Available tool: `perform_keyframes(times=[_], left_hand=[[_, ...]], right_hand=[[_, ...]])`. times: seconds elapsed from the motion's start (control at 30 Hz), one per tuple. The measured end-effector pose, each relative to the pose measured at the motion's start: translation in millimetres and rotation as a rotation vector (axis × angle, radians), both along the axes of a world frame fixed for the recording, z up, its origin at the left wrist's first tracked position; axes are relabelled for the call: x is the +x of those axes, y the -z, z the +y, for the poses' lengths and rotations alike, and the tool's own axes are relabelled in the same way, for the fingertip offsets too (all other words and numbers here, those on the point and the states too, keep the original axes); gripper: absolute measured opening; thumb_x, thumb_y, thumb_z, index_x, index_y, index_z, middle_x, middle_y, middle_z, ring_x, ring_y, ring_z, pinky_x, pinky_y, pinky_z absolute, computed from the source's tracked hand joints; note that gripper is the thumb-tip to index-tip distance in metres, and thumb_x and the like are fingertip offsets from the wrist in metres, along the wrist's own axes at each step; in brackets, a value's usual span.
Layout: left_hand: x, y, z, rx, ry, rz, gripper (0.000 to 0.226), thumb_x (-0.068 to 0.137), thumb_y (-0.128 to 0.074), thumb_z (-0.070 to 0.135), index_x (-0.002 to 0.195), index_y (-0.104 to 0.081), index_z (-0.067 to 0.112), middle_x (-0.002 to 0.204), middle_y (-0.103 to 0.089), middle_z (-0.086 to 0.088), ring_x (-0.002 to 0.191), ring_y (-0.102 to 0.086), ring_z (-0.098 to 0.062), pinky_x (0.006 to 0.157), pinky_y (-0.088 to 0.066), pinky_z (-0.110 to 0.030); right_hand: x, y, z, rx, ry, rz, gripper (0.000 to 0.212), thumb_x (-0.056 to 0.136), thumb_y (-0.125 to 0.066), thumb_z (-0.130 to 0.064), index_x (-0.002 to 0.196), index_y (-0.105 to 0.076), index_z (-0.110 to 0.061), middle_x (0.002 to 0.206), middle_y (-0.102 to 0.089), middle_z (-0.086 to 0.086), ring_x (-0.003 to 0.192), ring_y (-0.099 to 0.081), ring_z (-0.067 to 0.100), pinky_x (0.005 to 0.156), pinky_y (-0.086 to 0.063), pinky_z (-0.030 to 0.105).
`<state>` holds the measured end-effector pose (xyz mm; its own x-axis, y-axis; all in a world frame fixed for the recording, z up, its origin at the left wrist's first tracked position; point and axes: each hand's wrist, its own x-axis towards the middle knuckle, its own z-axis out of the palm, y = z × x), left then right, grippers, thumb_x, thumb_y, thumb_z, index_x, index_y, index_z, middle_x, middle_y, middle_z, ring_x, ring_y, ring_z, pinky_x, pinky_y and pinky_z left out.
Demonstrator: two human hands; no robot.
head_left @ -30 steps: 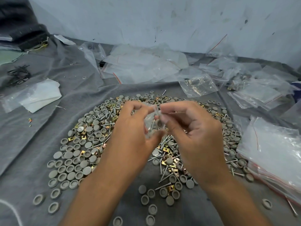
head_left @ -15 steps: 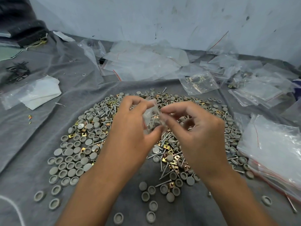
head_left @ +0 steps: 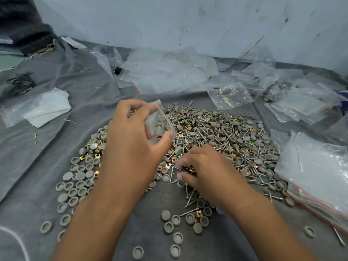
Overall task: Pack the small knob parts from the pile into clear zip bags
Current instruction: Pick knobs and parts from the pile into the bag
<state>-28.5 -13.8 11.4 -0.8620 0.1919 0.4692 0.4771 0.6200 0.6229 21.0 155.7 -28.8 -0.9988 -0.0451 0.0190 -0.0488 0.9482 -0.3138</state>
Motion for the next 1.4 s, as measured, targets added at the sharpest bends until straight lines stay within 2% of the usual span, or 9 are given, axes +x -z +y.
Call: perform_keyframes(times=[0.13, 0.23, 0.47, 0.7, 0.9, 1.07, 1.2, 1.3, 1.4], left_hand=[[-3, 4, 0, 0.022, -0.002, -0.035, 0.059, 0.08, -0.08, 0.034, 0.134, -0.062, 0.023, 0.115, -0.047, 0.01, 0.089, -0.051, -0.006, 0.086, -0.031, 0.002], [-2, 5, 2, 0.028, 0.008, -0.043, 0.058, 0.079, -0.081, 0.033, 0.133, -0.062, 0.023, 0.115, -0.047, 0.01, 0.088, -0.051, -0.006, 0.087, -0.032, -0.002], [-2, 4, 2, 0.044, 0.021, -0.055, 0.059, 0.08, -0.081, 0.032, 0.135, -0.061, 0.024, 0.118, -0.047, 0.009, 0.088, -0.05, -0.005, 0.089, -0.035, -0.009], [-2, 5, 2, 0.03, 0.018, -0.064, 0.059, 0.081, -0.08, 0.034, 0.135, -0.06, 0.026, 0.117, -0.046, 0.011, 0.09, -0.05, -0.004, 0.089, -0.034, -0.009], [-3, 8, 3, -0.001, 0.037, -0.063, 0.059, 0.08, -0.08, 0.034, 0.135, -0.059, 0.026, 0.116, -0.044, 0.013, 0.087, -0.048, 0.001, 0.085, -0.033, 0.0], [-2, 9, 2, -0.01, 0.058, -0.081, 0.062, 0.08, -0.08, 0.036, 0.137, -0.057, 0.027, 0.116, -0.043, 0.015, 0.09, -0.051, -0.001, 0.085, -0.036, -0.007], [-3, 9, 1, 0.006, 0.059, -0.08, 0.06, 0.081, -0.079, 0.036, 0.136, -0.057, 0.028, 0.117, -0.043, 0.016, 0.096, -0.048, 0.011, 0.082, -0.036, -0.006], [-3, 9, 0, 0.012, 0.055, -0.087, 0.06, 0.081, -0.079, 0.035, 0.136, -0.057, 0.027, 0.118, -0.044, 0.014, 0.095, -0.048, 0.01, 0.083, -0.036, -0.007], [-1, 8, 1, 0.016, 0.063, -0.089, 0.058, 0.082, -0.08, 0.034, 0.135, -0.058, 0.026, 0.119, -0.044, 0.013, 0.094, -0.049, 0.007, 0.086, -0.04, -0.009]], right_hand=[[-1, 2, -4, 0.088, 0.058, 0.052, 0.011, 0.1, -0.057, -0.041, 0.101, -0.066, -0.035, 0.099, -0.054, -0.014, 0.099, -0.044, 0.011, 0.074, -0.03, 0.027], [-1, 2, -4, 0.096, 0.092, 0.039, 0.013, 0.099, -0.059, -0.04, 0.11, -0.065, -0.036, 0.105, -0.055, -0.012, 0.105, -0.047, 0.012, 0.077, -0.036, 0.027], [-2, 1, -7, 0.154, 0.013, 0.046, 0.023, 0.1, -0.059, -0.039, 0.123, -0.061, -0.043, 0.107, -0.055, -0.017, 0.101, -0.044, 0.01, 0.075, -0.03, 0.027], [-5, 1, -13, 0.165, -0.066, 0.062, 0.012, 0.1, -0.061, -0.038, 0.112, -0.063, -0.041, 0.107, -0.056, -0.016, 0.103, -0.048, 0.011, 0.084, -0.046, 0.031], [-3, 10, -12, 0.268, -0.119, 0.073, 0.014, 0.104, -0.054, -0.029, 0.116, -0.049, -0.031, 0.116, -0.045, -0.007, 0.105, -0.039, 0.015, 0.09, -0.042, 0.032], [3, 12, -12, 0.312, -0.147, 0.076, 0.023, 0.099, -0.049, -0.013, 0.119, -0.043, -0.023, 0.116, -0.039, 0.0, 0.103, -0.033, 0.018, 0.086, -0.034, 0.033], [2, 11, -10, 0.29, -0.165, 0.068, 0.016, 0.102, -0.042, -0.017, 0.114, -0.042, -0.028, 0.113, -0.045, -0.007, 0.1, -0.035, 0.015, 0.088, -0.039, 0.031], [-2, 11, -8, 0.261, -0.147, 0.064, 0.025, 0.101, -0.059, -0.024, 0.118, -0.043, -0.034, 0.112, -0.052, -0.012, 0.1, -0.039, 0.012, 0.08, -0.035, 0.027], [-2, 17, -9, 0.275, -0.145, 0.058, 0.026, 0.103, -0.056, -0.024, 0.124, -0.043, -0.031, 0.116, -0.052, -0.009, 0.101, -0.04, 0.014, 0.087, -0.04, 0.03]])
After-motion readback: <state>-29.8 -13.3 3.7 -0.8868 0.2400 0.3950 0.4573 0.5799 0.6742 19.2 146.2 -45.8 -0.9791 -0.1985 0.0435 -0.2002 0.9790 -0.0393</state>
